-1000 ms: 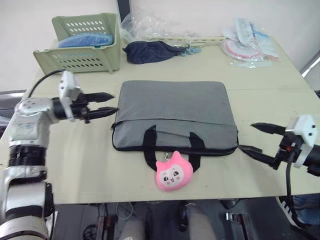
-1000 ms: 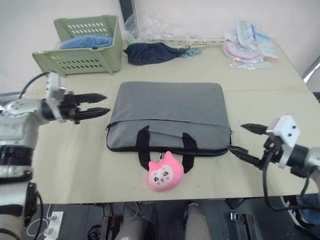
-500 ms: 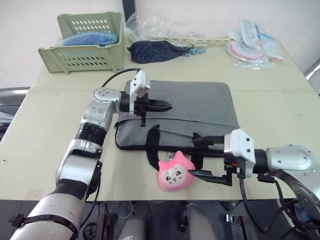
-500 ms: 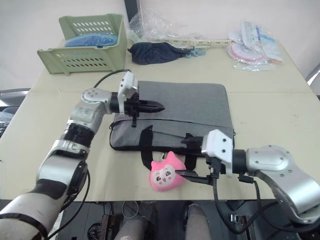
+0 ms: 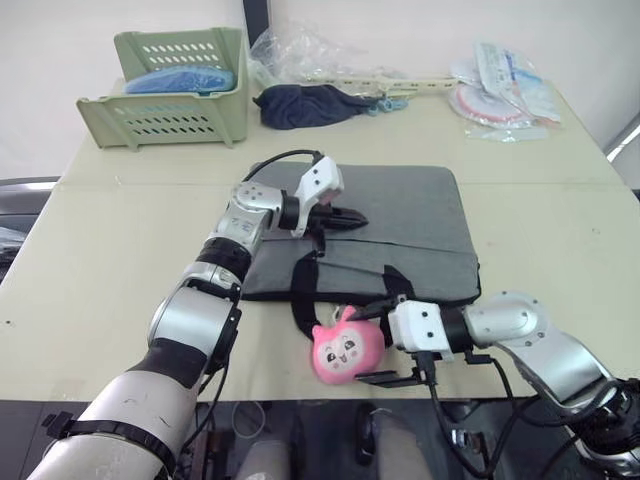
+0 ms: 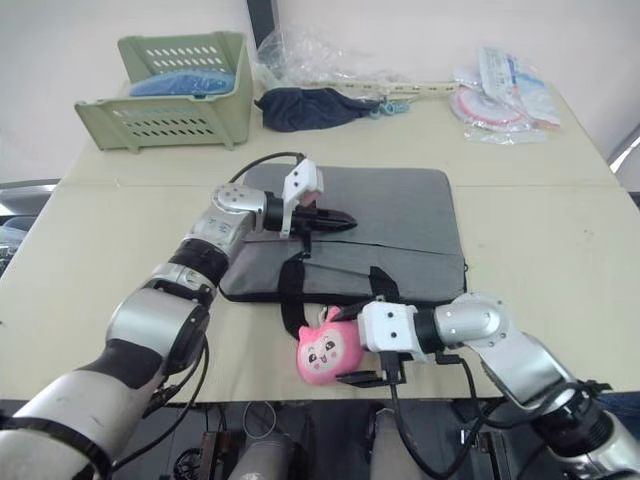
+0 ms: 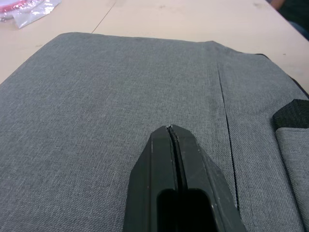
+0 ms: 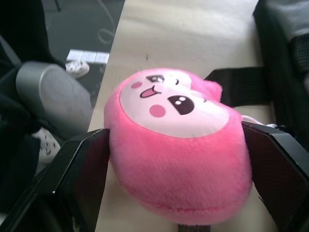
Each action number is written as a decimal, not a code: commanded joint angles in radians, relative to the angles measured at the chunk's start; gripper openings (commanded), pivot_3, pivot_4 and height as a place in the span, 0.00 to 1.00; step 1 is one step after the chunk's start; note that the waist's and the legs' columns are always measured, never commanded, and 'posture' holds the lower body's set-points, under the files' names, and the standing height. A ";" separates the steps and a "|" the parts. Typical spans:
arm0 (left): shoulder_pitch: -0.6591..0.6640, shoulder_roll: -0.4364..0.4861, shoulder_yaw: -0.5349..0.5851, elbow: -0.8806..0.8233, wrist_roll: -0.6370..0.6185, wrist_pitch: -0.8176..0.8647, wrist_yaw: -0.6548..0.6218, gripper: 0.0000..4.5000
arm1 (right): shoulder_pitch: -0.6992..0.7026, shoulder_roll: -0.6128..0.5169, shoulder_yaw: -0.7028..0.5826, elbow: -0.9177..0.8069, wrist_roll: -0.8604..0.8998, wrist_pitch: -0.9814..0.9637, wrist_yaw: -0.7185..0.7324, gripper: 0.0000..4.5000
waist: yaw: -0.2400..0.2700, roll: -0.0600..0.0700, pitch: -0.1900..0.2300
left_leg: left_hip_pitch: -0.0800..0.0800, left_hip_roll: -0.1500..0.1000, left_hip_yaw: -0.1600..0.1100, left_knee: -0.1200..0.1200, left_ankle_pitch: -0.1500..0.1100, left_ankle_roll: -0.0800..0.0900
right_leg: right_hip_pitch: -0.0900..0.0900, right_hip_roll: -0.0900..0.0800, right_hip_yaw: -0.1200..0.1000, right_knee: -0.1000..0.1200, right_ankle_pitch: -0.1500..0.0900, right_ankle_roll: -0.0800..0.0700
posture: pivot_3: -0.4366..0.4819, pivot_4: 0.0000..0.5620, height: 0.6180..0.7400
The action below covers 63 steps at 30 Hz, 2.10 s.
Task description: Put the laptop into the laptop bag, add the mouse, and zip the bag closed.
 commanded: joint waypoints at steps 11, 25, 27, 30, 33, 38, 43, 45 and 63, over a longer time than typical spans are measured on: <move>0.057 0.003 -0.040 0.051 0.087 -0.029 0.064 0.00 | 0.057 -0.021 -0.073 -0.027 0.058 -0.002 0.049 0.07 | 0.001 -0.005 -0.004 | 0.000 0.000 -0.001 0.001 0.000 0.000 | 0.000 0.000 0.000 0.001 0.000 0.000 | 0.48 0.27 1.00; 0.120 -0.002 -0.068 0.052 0.128 -0.119 0.061 0.00 | 0.334 -0.136 -0.439 -0.225 0.276 0.198 -0.011 0.05 | 0.006 -0.009 -0.011 | 0.001 0.000 -0.001 0.002 0.000 0.000 | 0.002 0.000 0.000 0.001 0.000 0.000 | 0.48 0.27 1.00; 0.127 -0.006 -0.066 0.051 0.122 -0.124 0.053 0.00 | 0.386 -0.148 -0.495 -0.222 0.274 0.198 -0.006 0.05 | 0.010 -0.008 -0.013 | 0.001 0.000 -0.001 0.002 0.000 0.000 | 0.002 0.000 0.000 0.000 0.000 0.000 | 0.48 0.27 1.00; 0.138 -0.005 -0.070 0.049 0.123 -0.132 0.044 0.00 | 0.442 -0.159 -0.571 -0.232 0.297 0.220 -0.013 0.05 | 0.022 -0.009 -0.015 | 0.001 0.000 -0.001 0.002 0.000 0.000 | 0.002 0.000 0.000 0.000 0.000 0.000 | 0.48 0.27 1.00; 0.149 0.000 -0.076 0.050 0.130 -0.143 0.044 0.00 | 0.482 -0.162 -0.645 -0.232 0.323 0.247 -0.020 0.05 | 0.027 -0.008 -0.017 | 0.001 0.000 -0.001 0.002 -0.001 0.001 | 0.002 0.000 0.000 -0.001 0.000 0.000 | 0.48 0.27 1.00; 0.166 0.004 -0.077 0.059 0.134 -0.146 0.052 0.00 | 0.547 -0.163 -0.745 -0.208 0.340 0.270 -0.019 0.05 | 0.028 -0.006 -0.020 | 0.002 0.000 -0.001 0.002 -0.001 0.001 | 0.003 0.000 0.000 -0.001 0.000 0.000 | 0.48 0.27 1.00; 0.178 0.010 -0.082 0.065 0.141 -0.154 0.056 0.00 | 0.634 -0.165 -0.864 -0.169 0.349 0.282 0.019 0.05 | 0.027 -0.006 -0.025 | 0.002 0.000 -0.001 0.001 -0.001 0.001 | 0.004 0.000 0.000 -0.001 0.000 0.000 | 0.48 0.27 1.00; 0.180 0.014 -0.084 0.069 0.146 -0.161 0.061 0.00 | 0.658 -0.164 -0.907 -0.147 0.352 0.286 0.030 0.05 | 0.028 -0.007 -0.026 | 0.003 0.000 -0.001 0.001 -0.001 0.001 | 0.004 0.000 0.000 -0.001 0.000 0.000 | 0.48 0.27 1.00; 0.173 0.004 -0.093 0.079 0.149 -0.176 0.073 0.00 | 0.615 -0.135 -1.056 0.143 0.412 0.356 -0.015 0.05 | 0.027 -0.005 -0.032 | 0.017 0.001 -0.002 -0.006 -0.003 0.004 | 0.018 0.000 0.000 -0.008 0.000 0.000 | 0.48 0.27 1.00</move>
